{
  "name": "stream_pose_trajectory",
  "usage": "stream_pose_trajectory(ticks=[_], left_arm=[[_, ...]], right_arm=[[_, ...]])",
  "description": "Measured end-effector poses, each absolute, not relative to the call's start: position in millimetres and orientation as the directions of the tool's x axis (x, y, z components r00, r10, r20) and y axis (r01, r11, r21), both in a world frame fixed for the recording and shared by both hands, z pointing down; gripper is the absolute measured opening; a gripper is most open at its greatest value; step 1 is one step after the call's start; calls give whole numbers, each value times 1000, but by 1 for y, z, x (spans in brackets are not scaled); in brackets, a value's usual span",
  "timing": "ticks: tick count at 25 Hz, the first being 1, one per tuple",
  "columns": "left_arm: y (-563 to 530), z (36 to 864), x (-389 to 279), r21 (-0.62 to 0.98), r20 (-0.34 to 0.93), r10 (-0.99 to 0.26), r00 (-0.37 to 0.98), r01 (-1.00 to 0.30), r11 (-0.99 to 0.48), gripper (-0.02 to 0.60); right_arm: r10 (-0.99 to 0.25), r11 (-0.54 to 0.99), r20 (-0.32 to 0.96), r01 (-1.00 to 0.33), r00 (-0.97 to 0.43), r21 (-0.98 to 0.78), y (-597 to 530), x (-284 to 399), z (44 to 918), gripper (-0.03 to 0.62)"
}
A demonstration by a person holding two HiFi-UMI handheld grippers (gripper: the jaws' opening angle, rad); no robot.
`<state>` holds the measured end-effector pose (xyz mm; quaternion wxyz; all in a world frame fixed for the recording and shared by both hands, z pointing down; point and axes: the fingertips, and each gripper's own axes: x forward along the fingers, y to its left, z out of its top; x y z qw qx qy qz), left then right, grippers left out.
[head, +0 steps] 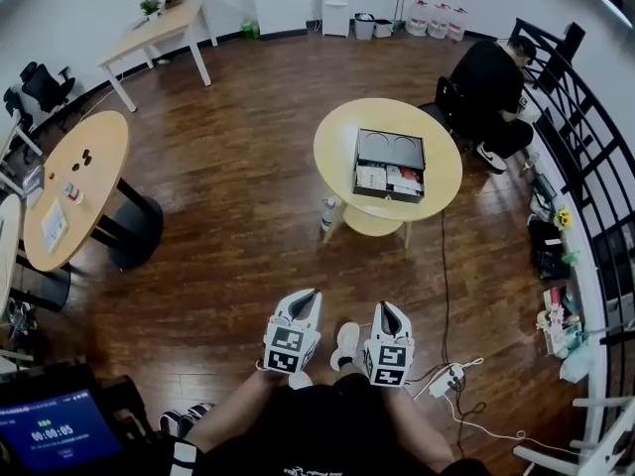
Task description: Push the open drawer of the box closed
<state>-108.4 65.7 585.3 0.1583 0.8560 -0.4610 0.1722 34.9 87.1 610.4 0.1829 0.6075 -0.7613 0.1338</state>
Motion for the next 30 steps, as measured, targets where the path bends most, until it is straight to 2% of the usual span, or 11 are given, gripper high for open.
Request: stream_pose_trajectory(ticks=[21, 30], left_arm=[[-44, 590, -63, 89, 478, -745, 464, -870, -485, 0], [-86, 586, -38, 106, 471, -754, 458, -878, -468, 0]], right_arm=[[-845, 285, 467, -958, -260, -18, -35, 71, 615, 5], [-847, 317, 437, -948, -303, -44, -75, 84, 609, 5]])
